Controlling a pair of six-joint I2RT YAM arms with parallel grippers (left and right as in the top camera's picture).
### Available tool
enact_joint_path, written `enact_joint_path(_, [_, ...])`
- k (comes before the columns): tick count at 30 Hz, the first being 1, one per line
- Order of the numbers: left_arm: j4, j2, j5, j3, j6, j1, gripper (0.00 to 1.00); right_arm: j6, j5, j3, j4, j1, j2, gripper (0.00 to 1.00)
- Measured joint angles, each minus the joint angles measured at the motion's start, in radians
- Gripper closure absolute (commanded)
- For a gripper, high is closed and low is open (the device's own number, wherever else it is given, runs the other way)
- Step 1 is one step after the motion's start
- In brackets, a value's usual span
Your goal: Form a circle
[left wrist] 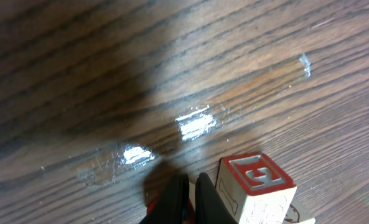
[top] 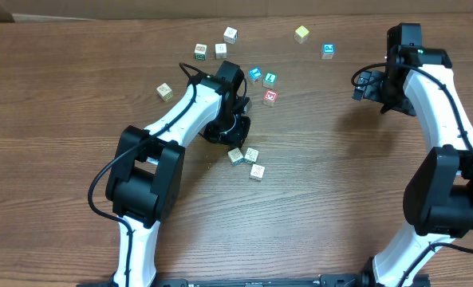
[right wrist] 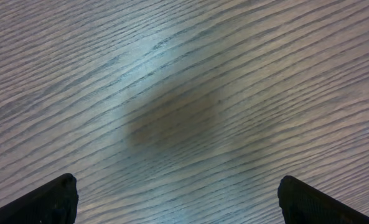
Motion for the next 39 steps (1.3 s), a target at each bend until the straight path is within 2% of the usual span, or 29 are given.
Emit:
enact_joint_path(13, [-0.006, 0.0, -0.002, 0.0, -0.007, 0.0, 0.96, 0.0, 0.0, 0.0, 0.0, 0.0, 0.0, 0.0])
enact_joint_path(22, [0.072, 0.0, -0.118, 0.0, -0.09, 0.0, 0.96, -0.001, 0.0, 0.0, 0.001, 0.0, 0.0, 0.0])
enact_joint_path(29, [0.001, 0.0, -0.18, -0.001, -0.121, 0.0, 0.96, 0.0, 0.0, 0.0, 0.0, 0.0, 0.0, 0.0])
enact_joint_path(39, [-0.081, 0.0, -0.182, -0.001, -0.132, -0.013, 0.96, 0.0, 0.0, 0.0, 0.0, 0.0, 0.0, 0.0])
